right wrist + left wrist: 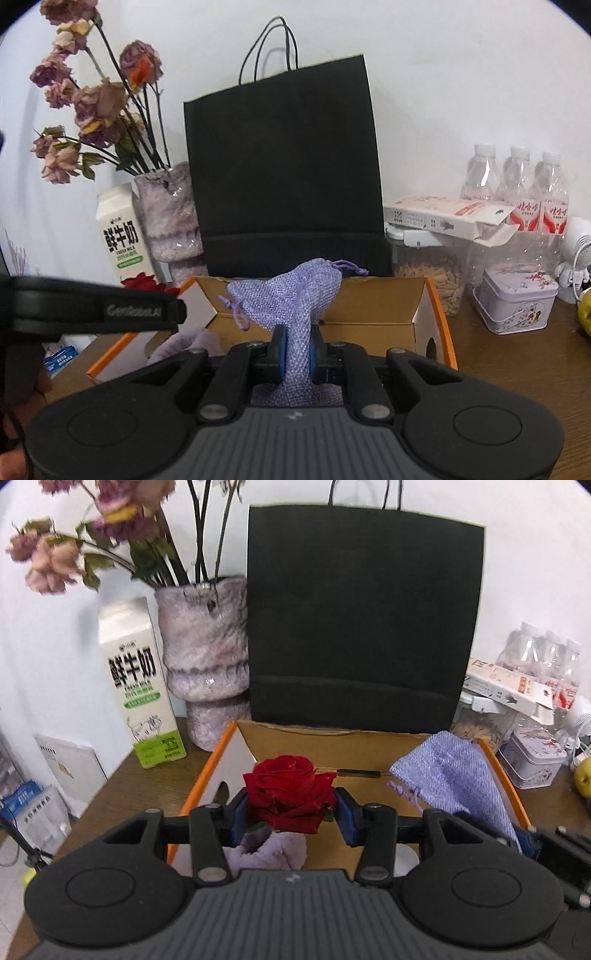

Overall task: Organize objects
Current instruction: 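Carry the pouch and rose with both grippers over the cardboard box, then open both grippers to drop the pouch and rose into the box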

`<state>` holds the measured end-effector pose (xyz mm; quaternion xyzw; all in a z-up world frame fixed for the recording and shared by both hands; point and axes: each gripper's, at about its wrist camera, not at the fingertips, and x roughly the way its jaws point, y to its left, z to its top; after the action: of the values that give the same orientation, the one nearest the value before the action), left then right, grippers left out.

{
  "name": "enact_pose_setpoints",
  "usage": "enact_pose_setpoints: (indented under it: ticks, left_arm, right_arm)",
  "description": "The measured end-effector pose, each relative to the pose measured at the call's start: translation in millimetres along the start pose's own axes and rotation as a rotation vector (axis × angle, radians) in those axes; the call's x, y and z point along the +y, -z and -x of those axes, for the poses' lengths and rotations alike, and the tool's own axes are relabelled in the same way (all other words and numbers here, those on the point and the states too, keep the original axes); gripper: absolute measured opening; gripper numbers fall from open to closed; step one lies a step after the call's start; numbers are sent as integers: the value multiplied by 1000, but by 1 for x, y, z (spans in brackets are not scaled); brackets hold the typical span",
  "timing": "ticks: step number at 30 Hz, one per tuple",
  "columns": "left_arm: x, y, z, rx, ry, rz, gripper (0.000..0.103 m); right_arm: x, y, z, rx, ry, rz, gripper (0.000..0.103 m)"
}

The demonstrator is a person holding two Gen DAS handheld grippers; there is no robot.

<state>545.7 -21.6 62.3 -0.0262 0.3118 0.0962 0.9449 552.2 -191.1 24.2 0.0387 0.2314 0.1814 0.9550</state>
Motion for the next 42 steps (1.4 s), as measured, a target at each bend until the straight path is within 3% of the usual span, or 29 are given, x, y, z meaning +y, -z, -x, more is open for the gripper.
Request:
enact_pose_setpoints:
  ticks: [9, 15, 18, 19, 20, 21, 22, 23, 25, 28, 42]
  left_arm:
    - [-8, 1, -30, 59, -7, 37, 48]
    - [-15, 5, -38, 50, -33, 3, 49]
    - [-14, 5, -38, 36, -45, -3, 52]
    - [-13, 5, -38, 28, -50, -5, 57]
    - [-11, 5, -37, 22, -52, -9, 62]
    - [-10, 5, -36, 15, -57, -9, 79]
    - [-8, 5, -34, 0, -60, -5, 98]
    - [-7, 5, -32, -21, -66, -2, 103]
    - [-4, 5, -27, -54, -75, 2, 103]
    - [-2, 4, -27, -37, -66, 6, 103]
    - [5, 7, -9, -56, -70, 14, 103]
  right_arm:
    - [-4, 12, -23, 50, 61, 25, 11]
    - [-10, 15, -30, 74, 82, 13, 19]
    - [-11, 16, -33, 81, 75, 19, 31]
    - [-10, 16, -33, 81, 72, 23, 39]
    - [-10, 16, -33, 80, 72, 25, 54]
    - [-9, 16, -33, 76, 72, 26, 64]
    - [-9, 15, -33, 70, 70, 27, 84]
    - [-8, 16, -32, 64, 70, 31, 95]
    - [-7, 15, -31, 57, 77, 37, 98]
    - [-7, 14, -31, 62, 80, 28, 101]
    - [-6, 9, -16, 52, 64, 21, 102]
